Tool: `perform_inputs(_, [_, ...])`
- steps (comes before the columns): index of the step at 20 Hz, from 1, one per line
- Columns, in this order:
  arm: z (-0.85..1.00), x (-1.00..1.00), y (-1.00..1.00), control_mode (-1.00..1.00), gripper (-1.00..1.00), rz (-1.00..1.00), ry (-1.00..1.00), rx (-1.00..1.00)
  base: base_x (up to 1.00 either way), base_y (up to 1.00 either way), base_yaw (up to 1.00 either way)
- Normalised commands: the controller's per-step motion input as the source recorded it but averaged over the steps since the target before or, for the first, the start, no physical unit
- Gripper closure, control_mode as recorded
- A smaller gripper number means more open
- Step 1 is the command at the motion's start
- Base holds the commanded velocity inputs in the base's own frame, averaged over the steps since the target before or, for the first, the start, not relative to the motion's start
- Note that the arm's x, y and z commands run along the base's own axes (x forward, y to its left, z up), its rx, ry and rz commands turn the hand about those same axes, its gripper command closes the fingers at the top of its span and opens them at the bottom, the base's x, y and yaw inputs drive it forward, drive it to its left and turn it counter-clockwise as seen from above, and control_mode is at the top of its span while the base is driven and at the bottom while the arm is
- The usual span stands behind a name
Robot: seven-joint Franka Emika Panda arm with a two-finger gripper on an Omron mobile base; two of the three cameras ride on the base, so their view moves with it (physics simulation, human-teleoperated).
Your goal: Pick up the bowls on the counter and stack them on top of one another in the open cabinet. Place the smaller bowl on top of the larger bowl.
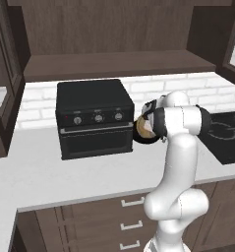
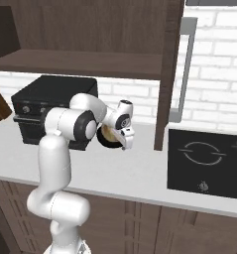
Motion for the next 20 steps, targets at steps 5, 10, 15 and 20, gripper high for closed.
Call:
perform_inputs(5, [-0.04,0.00,0.00,-1.00,1.00,0.00,0.00,0.01,0.00,0.00,0.00])
perform_inputs(10, [0.00,-0.03,0.00,-1.00,1.00,0.00,0.00,0.00,0.00,0.00,0.00])
perform_inputs(15, [0.32,-0.69,-0.15,-1.00,1.00,-0.07,-0.05,0.02,0.00,0.00,0.00])
perform_inputs(20, [0.90,-1.00,-0.49,-1.00,1.00,-0.09,-0.12,0.09,0.00,0.00,0.00])
